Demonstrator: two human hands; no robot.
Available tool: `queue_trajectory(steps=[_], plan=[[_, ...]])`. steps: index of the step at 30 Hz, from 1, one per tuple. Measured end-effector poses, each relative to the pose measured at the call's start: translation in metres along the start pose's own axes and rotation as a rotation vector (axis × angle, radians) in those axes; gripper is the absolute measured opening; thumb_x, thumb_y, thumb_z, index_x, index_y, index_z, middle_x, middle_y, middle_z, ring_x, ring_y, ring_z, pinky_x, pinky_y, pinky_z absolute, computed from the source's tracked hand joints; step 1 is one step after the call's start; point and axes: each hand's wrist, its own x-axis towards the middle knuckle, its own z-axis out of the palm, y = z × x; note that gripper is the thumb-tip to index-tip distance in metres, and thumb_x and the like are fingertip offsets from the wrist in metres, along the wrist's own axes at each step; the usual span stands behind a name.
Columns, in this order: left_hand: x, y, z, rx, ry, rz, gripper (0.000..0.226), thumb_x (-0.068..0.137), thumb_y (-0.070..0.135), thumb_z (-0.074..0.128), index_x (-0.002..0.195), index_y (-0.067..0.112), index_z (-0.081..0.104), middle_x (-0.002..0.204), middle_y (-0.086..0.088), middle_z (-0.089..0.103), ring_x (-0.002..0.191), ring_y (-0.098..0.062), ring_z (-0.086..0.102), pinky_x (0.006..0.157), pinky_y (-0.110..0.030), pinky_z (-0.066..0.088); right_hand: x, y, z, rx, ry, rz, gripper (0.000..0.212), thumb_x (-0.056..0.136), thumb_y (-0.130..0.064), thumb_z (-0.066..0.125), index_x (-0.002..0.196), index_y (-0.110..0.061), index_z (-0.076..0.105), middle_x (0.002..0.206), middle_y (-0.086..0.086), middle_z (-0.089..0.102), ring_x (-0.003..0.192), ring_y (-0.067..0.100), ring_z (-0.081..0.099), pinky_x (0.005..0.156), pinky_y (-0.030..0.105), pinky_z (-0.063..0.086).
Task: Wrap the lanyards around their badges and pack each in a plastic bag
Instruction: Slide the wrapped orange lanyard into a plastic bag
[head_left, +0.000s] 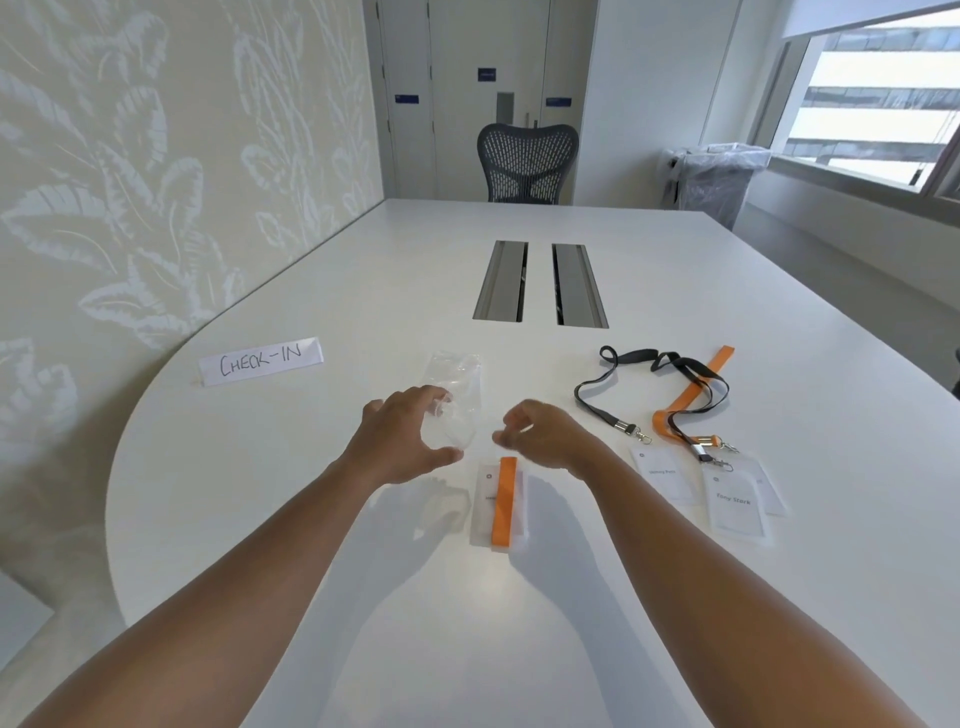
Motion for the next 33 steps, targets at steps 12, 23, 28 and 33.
queue_trajectory(steps=[12,23,28,33], plan=[[-0.002,-0.013,0.013,-0.002,-0.045,-0.083,0.078,0.072,0.059,0.08,0.137,0.031,0.047,0.12,0.016,0.059,0.122,-0.009,0.054,0.107,-0.04,0.034,0.014,0.019,0.017,-0.285,-0.151,0.016,0.053,0.089,-0.033,0.07,0.136,-0.012,0.058,0.135,0.008,0.058,0.12,0.024,0.055,0.104,0.037,0.046],[0.003,-0.013,0.022,0.008,-0.083,-0.093,0.081,0.071,0.06,0.08,0.138,0.031,0.046,0.121,0.015,0.059,0.12,-0.009,0.055,0.107,-0.04,0.034,0.016,0.027,0.015,0.249,-0.155,0.168,0.036,0.08,-0.001,0.078,0.114,-0.001,0.066,0.116,0.017,0.064,0.097,0.031,0.07,0.073,0.031,0.061],[0.004,-0.013,0.025,0.002,-0.075,-0.127,0.08,0.07,0.06,0.081,0.136,0.032,0.046,0.118,0.016,0.058,0.115,-0.007,0.058,0.104,-0.037,0.036,0.021,0.036,0.012,0.5,-0.025,0.247,0.027,0.077,0.003,0.079,0.102,-0.003,0.071,0.103,0.019,0.07,0.091,0.032,0.072,0.079,0.037,0.061],[0.007,-0.013,0.026,0.007,-0.019,-0.179,0.073,0.072,0.056,0.079,0.132,0.031,0.047,0.114,0.016,0.058,0.108,-0.009,0.061,0.098,-0.035,0.037,0.033,0.036,-0.004,0.768,0.233,0.256,0.029,0.077,0.004,0.08,0.104,-0.002,0.07,0.099,0.016,0.07,0.087,0.027,0.071,0.075,0.035,0.06]])
